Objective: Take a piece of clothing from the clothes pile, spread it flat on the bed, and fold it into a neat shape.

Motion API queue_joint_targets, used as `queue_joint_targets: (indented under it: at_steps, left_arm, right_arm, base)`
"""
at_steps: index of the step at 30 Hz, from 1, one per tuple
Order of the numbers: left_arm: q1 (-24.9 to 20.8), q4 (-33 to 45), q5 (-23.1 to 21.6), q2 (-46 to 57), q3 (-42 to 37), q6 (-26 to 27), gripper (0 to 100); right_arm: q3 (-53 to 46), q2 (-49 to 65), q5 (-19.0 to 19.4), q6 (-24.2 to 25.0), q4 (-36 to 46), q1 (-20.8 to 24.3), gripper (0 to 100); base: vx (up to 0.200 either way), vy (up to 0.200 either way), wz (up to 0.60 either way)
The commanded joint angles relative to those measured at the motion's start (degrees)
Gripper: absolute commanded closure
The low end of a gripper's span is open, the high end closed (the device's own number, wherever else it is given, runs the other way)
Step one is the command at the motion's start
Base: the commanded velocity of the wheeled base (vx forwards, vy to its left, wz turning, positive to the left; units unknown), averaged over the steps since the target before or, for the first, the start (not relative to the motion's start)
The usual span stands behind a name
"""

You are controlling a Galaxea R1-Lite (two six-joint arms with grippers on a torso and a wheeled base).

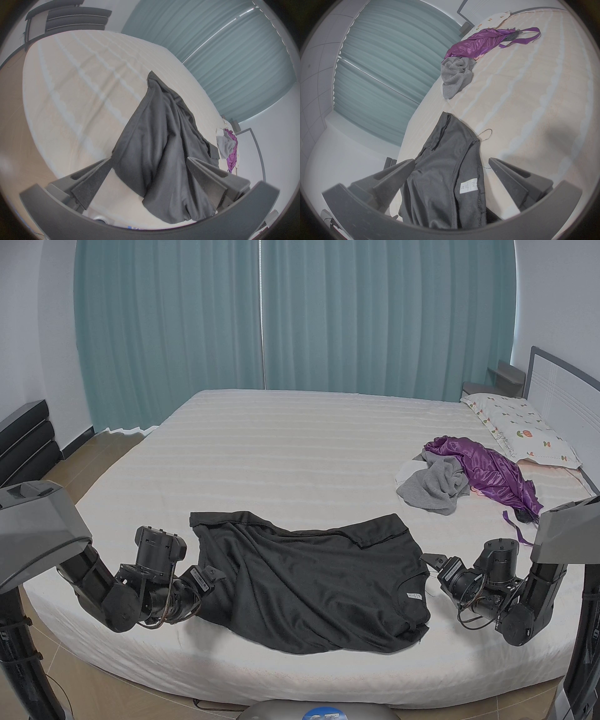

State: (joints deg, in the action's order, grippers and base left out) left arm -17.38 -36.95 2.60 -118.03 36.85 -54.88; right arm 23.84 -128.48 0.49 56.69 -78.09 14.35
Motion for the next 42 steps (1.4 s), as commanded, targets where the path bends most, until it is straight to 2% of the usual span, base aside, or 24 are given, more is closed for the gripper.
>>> queue_joint_targets:
  at_steps: [1, 14, 15, 26, 35, 42]
  left_arm:
    - [-1.25, -0.67, -0.05, -0.27, -2.49, -0.4, 0]
    - [-0.02, -3.83, 1.53, -5.54, -1.61, -0.23, 0]
    - [0.16, -4.01, 1.71, -6.07, -1.61, -0.23, 100]
    - [1.74, -5.5, 1.8, -6.07, -1.96, -0.31, 100]
    - [3.32, -5.06, 1.8, -2.56, -2.93, -0.14, 100]
    - [4.11, -4.45, 1.8, 0.7, -3.37, -0.05, 100]
  right_arm:
    - [-0.99, 0.51, 0.13, -0.26, -0.04, 0.24, 0]
    - [-1.43, -0.63, 0.13, -1.93, 0.05, 0.59, 0]
    - [-1.43, -0.63, 0.13, -1.93, 0.13, 0.68, 0]
    - [-3.63, -0.28, 1.53, -4.83, 0.49, 0.59, 0]
    - [-8.64, 0.16, 5.84, -10.46, 0.13, 0.68, 0]
    - [-10.66, -0.02, 8.39, -12.21, 0.13, 2.0, 0]
  base:
    - [0.0, 0.0, 0.0]
    - [0.0, 0.0, 0.0]
    - [0.0, 0.0, 0.0]
    - [0.0, 0.0, 0.0]
    - [0.0, 0.0, 0.0]
    - [0.0, 0.0, 0.0]
